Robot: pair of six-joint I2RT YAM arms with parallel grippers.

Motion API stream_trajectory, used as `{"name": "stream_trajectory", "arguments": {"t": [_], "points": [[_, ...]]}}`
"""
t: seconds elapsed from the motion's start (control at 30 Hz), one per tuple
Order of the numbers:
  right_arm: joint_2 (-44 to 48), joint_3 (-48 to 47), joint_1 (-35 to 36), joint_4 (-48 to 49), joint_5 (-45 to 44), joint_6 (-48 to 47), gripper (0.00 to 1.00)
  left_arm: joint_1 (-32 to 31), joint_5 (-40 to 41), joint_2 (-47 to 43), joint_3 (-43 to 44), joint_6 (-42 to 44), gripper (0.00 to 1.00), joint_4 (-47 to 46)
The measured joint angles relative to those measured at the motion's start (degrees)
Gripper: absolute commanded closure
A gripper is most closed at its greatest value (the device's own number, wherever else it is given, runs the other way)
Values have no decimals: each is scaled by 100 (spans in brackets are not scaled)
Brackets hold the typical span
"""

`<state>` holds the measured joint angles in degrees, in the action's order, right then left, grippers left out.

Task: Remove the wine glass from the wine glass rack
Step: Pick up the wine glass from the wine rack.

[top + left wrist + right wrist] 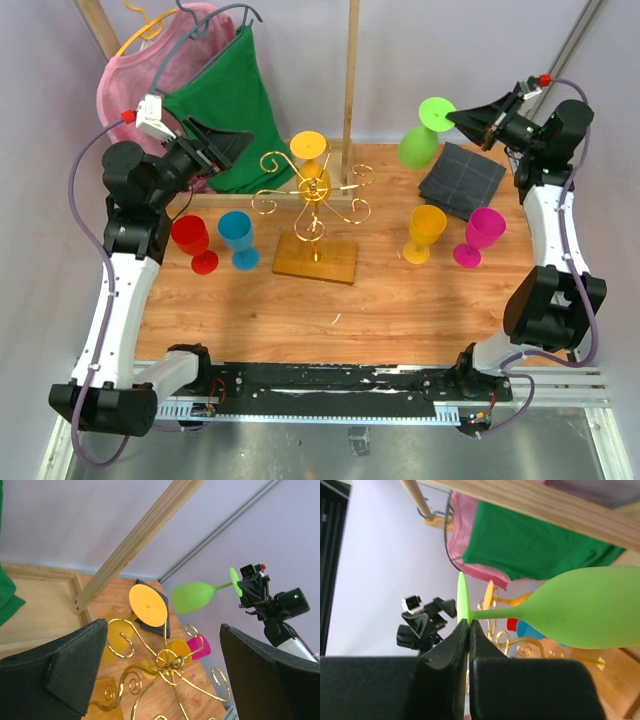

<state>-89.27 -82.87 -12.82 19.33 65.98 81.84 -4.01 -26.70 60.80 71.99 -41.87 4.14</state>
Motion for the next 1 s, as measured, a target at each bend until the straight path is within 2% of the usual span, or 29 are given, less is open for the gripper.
{"name": "stream_trajectory", "arguments": {"t": [0.2, 0.5, 0.8, 1.0], "points": [[15, -76, -146, 1460, -509, 1198, 99, 0, 188, -85, 7, -348, 1, -2], [203, -581, -146, 2586, -1217, 2079, 99, 0, 518, -369, 223, -1279, 1, -151], [640, -361, 273, 3746, -2291, 2369, 99, -52, 516, 151, 984, -3082, 0, -828], [599, -315, 925, 4253, -2924, 2232, 99, -595, 584, 627, 1073, -3834, 1, -1344]]}}
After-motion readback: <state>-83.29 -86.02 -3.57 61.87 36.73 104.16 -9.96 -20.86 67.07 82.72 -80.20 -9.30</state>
